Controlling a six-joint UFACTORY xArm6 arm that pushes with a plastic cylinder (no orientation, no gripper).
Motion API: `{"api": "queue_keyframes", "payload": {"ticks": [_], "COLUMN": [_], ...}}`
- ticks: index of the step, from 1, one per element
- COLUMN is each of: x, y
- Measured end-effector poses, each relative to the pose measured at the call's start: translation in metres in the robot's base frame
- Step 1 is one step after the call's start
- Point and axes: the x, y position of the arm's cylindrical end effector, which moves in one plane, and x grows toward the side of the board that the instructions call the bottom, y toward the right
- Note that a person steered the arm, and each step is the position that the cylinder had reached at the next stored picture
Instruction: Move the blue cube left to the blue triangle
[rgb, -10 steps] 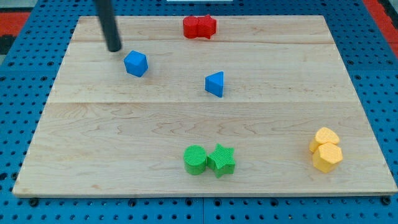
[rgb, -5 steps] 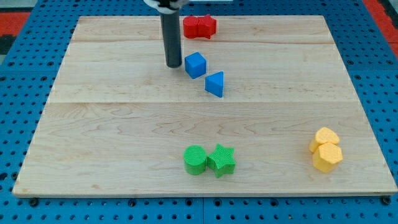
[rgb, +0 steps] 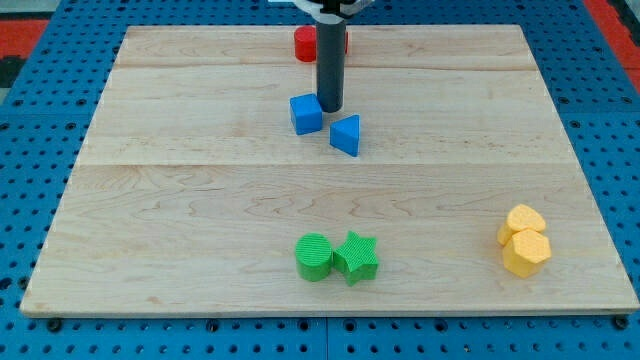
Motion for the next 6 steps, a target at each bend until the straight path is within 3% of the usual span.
{"api": "queue_keyframes", "payload": {"ticks": [2, 5, 6], "x": [-0.044, 0.021, 0.022], "y": [-0.032, -0.049, -0.057]}}
